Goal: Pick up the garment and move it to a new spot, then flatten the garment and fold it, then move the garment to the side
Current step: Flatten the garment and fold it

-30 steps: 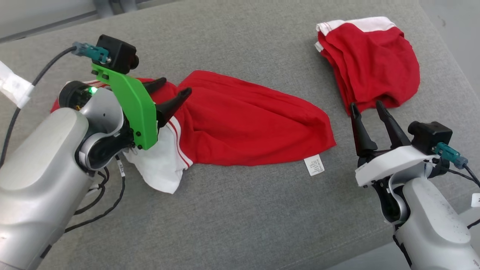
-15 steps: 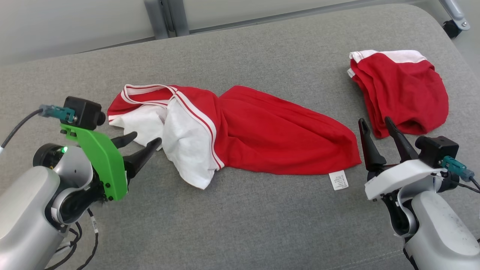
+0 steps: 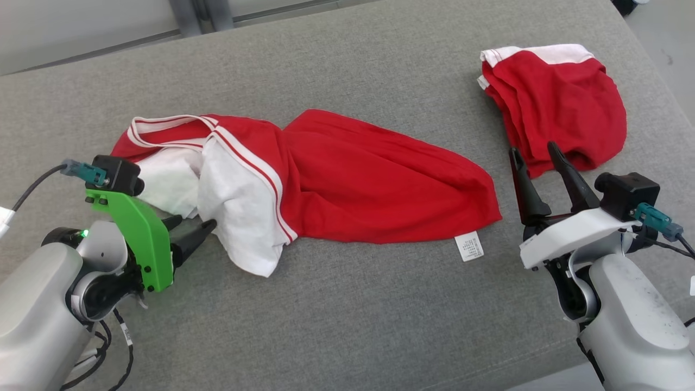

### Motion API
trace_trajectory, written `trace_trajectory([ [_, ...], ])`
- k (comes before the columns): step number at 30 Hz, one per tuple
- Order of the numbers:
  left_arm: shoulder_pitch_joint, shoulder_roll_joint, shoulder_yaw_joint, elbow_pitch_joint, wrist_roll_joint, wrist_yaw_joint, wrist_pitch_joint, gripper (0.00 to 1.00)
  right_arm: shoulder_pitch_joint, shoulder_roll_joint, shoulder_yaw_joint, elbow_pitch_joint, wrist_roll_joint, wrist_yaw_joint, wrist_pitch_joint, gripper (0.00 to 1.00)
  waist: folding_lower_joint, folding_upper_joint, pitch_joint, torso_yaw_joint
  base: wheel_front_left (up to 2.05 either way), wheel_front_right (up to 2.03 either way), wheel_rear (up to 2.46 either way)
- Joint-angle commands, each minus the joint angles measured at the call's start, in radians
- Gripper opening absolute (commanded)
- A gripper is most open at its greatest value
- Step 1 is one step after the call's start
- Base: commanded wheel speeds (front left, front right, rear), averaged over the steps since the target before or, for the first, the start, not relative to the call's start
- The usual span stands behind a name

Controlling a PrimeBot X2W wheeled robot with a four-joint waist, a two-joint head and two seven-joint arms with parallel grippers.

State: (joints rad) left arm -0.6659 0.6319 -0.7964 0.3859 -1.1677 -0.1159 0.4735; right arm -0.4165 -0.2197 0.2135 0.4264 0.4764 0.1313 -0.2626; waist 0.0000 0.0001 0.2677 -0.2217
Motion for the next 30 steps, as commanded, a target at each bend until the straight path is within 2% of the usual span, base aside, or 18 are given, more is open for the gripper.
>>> trace_trajectory([
  [1, -0.014, -0.001, -0.003, 0.01, -0.002, -0.007, 0.003, 1.0, -0.006, 0.0, -0.003, -0.002, 0.0, -0.001, -0.003, 1.0, 0.0, -0.0001, 0.026, -0.028, 0.0, 0.0, 0.0],
  [7, -0.028, -0.01, -0.019, 0.039, -0.012, -0.013, 0.012, 1.0, -0.002, 0.008, -0.014, -0.004, -0.005, -0.001, -0.003, 1.0, 0.0, -0.0001, 0.031, -0.036, 0.0, 0.0, 0.0],
  [8, -0.03, -0.012, -0.022, 0.042, -0.015, -0.014, 0.012, 0.84, -0.001, 0.009, -0.016, -0.004, -0.006, -0.001, -0.003, 1.0, 0.0, -0.0001, 0.031, -0.035, 0.0, 0.0, 0.0],
  [10, -0.033, -0.016, -0.028, 0.041, -0.019, -0.014, 0.014, 0.21, 0.003, 0.01, -0.021, -0.003, -0.009, -0.001, -0.003, 1.0, 0.0, -0.0001, 0.027, -0.031, 0.0, 0.0, 0.0],
  [11, -0.033, -0.016, -0.031, 0.038, -0.022, -0.015, 0.017, 0.0, 0.007, 0.01, -0.024, -0.002, -0.011, -0.001, -0.003, 1.0, 0.0, -0.0001, 0.023, -0.026, 0.0, 0.0, 0.0],
  [23, 0.003, 0.025, -0.046, -0.087, -0.075, -0.016, 0.057, 0.0, 0.058, -0.011, -0.064, 0.021, -0.026, -0.001, -0.003, 1.0, 0.0, -0.0001, -0.084, 0.084, 0.0, 0.0, 0.0],
  [30, 0.101, 0.113, -0.017, -0.215, -0.138, 0.043, 0.065, 0.0, 0.096, -0.03, -0.08, 0.041, -0.031, -0.001, -0.002, 1.0, 0.0, -0.0001, -0.158, 0.158, 0.0, 0.0, 0.0],
])
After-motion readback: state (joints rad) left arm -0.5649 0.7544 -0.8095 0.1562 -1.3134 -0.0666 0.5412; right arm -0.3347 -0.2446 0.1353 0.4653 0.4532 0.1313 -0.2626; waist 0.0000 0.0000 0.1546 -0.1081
